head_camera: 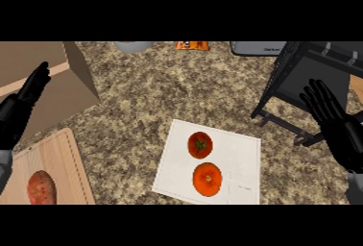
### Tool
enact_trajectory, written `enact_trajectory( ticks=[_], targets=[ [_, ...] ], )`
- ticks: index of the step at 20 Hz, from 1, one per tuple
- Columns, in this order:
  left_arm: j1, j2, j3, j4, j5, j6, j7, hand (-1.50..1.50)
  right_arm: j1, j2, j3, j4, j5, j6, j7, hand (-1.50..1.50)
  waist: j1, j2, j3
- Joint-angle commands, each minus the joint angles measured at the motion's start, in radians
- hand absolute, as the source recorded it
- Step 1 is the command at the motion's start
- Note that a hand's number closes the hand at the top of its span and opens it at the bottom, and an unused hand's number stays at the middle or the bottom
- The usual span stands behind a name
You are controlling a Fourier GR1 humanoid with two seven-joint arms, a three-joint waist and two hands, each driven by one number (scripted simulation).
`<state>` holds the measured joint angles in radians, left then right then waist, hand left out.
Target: Pick the squash from the placemat and place it in the tiered shelf
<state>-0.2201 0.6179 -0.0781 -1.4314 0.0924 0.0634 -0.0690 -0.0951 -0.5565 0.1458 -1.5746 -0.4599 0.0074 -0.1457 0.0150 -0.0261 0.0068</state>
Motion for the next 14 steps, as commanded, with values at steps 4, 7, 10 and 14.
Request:
enact_trajectory(
  ticks=[4, 7, 10, 14],
  targets=[
    [0.065, -0.178, -0.068, -0.076, 0.003, 0.059, 0.041, 0.0, -0.031, 0.104, 0.111, -0.102, 0.106, -0.137, 0.143, -1.5, -0.006, 0.022, -0.008],
    [0.031, -0.213, -0.077, -0.02, 0.025, 0.055, 0.037, 0.0, 0.011, 0.386, 0.013, -0.062, -0.247, -0.16, 0.117, -1.5, -0.036, 0.052, 0.034],
    [0.039, -0.235, -0.087, -0.016, 0.032, 0.061, 0.056, 0.0, 0.036, -0.049, 0.03, 0.053, 0.335, -0.302, 0.114, 1.5, -0.041, 0.042, -0.028],
    [0.042, -0.327, -0.142, -0.008, 0.014, 0.102, 0.059, 0.0, 0.09, 0.278, 0.07, 0.113, 0.402, -0.611, -0.028, -1.5, -0.022, 0.034, -0.006]
  ],
)
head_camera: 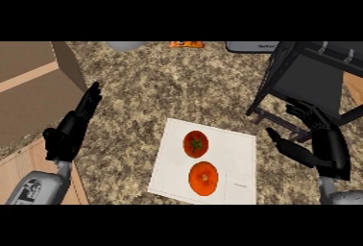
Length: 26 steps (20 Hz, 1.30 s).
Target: Pick the squash from the placemat and place it in the tiered shelf
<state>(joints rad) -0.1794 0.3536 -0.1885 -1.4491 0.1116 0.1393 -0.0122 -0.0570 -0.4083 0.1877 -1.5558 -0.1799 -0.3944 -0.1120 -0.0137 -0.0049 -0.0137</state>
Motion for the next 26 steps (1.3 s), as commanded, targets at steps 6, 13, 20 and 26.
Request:
enact_trajectory(
  ticks=[6, 13, 20, 26],
  targets=[
    [-0.013, -0.107, -0.048, 0.014, -0.044, 0.039, 0.037, 0.0, 0.149, 0.256, -0.026, 0.145, -0.042, -0.042, -0.418, -1.5, 0.009, 0.005, 0.015],
    [-0.036, -0.096, -0.026, 0.055, -0.057, 0.02, 0.02, 0.0, 0.092, 0.019, 0.197, -0.106, 0.191, 0.011, 0.056, -1.5, 0.009, 0.003, 0.011],
    [-0.048, -0.097, -0.01, 0.036, -0.053, 0.006, 0.045, 0.0, 0.016, -0.11, 0.286, -0.372, 0.349, 0.069, 0.503, -1.5, 0.015, 0.001, 0.011],
    [-0.031, -0.107, -0.02, 0.043, -0.069, 0.01, 0.027, 0.0, -0.076, -0.216, 0.418, -0.45, 0.454, 0.276, 0.8, -1.5, 0.022, 0.0, 0.009]
  ],
)
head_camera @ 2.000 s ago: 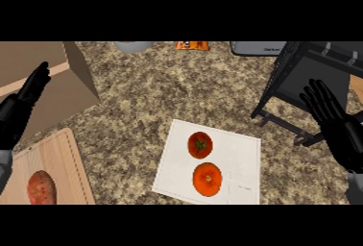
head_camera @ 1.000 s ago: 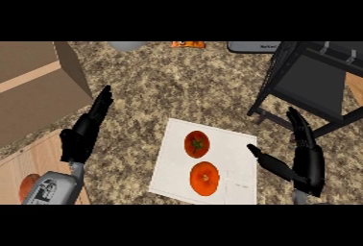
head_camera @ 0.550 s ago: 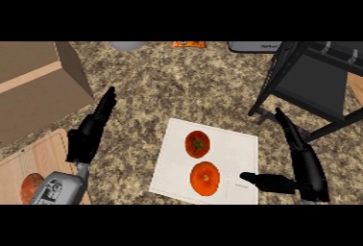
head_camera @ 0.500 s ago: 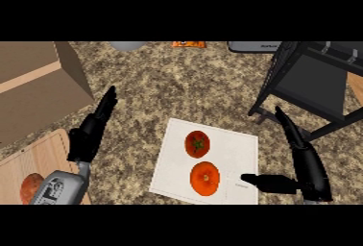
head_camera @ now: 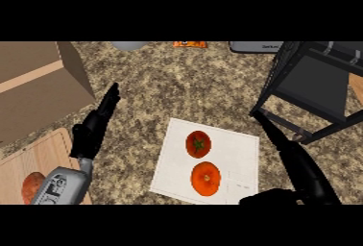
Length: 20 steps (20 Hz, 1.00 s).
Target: Pick the squash from the placemat and place it in the tiered shelf
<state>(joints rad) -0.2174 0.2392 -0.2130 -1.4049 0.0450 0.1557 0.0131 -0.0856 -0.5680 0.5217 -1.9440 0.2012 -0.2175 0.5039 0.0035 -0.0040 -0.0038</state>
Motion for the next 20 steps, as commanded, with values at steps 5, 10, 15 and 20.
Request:
enact_trajectory(
  ticks=[5, 10, 15, 20],
  targets=[
    [0.002, -0.018, -0.002, -0.014, -0.011, 0.007, 0.034, 0.0, -0.169, -0.022, 0.163, -0.178, 0.152, 0.23, 0.51, -1.5, 0.004, -0.001, 0.001],
    [-0.002, -0.014, 0.024, -0.002, -0.031, -0.03, 0.013, 0.0, -0.222, 0.128, 0.18, -0.207, 0.202, 0.325, 0.66, -1.5, -0.002, 0.002, 0.003],
    [0.097, -0.02, 0.024, -0.056, -0.024, -0.058, -0.017, 0.0, -0.215, 0.244, 0.251, -0.243, 0.319, 0.349, 0.759, -1.5, -0.002, 0.001, 0.003],
    [0.074, -0.022, 0.063, -0.049, -0.032, -0.067, -0.02, 0.0, -0.128, 0.259, 0.27, -0.135, 0.424, 0.324, 0.612, -1.5, -0.004, 0.003, 0.004]
  ],
)
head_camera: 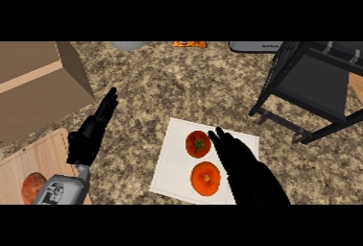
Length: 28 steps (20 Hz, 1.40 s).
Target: Pick the squash from the placemat and place it in the tiered shelf
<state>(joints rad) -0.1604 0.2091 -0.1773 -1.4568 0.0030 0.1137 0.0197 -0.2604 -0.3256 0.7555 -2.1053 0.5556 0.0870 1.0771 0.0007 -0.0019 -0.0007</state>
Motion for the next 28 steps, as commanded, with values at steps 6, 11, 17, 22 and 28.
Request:
enact_trajectory(
  ticks=[6, 11, 17, 22, 28],
  targets=[
    [-0.027, -0.043, 0.029, 0.068, -0.038, -0.009, -0.034, 0.0, 0.083, 0.085, 0.001, -0.014, 0.125, 0.081, 0.069, -1.5, -0.004, 0.001, 0.0],
    [-0.048, -0.07, 0.028, 0.065, -0.066, -0.003, -0.009, 0.0, 0.074, 0.141, -0.059, 0.022, 0.118, 0.117, 0.029, -1.5, -0.004, 0.002, 0.001],
    [0.038, -0.059, 0.031, -0.013, -0.071, -0.025, -0.03, 0.0, 0.13, 0.221, 0.045, 0.141, 0.258, 0.062, 0.02, -1.5, 0.001, 0.0, 0.001],
    [0.018, -0.052, 0.049, -0.08, -0.072, -0.049, 0.08, 0.0, 0.174, 0.191, -0.036, 0.179, 0.249, 0.064, -0.097, -1.5, 0.001, 0.001, 0.001],
    [0.027, -0.089, 0.06, -0.035, -0.08, -0.049, 0.022, 0.0, 0.175, 0.287, 0.019, 0.233, 0.337, 0.079, -0.049, -1.5, 0.0, 0.001, 0.001]
  ],
)
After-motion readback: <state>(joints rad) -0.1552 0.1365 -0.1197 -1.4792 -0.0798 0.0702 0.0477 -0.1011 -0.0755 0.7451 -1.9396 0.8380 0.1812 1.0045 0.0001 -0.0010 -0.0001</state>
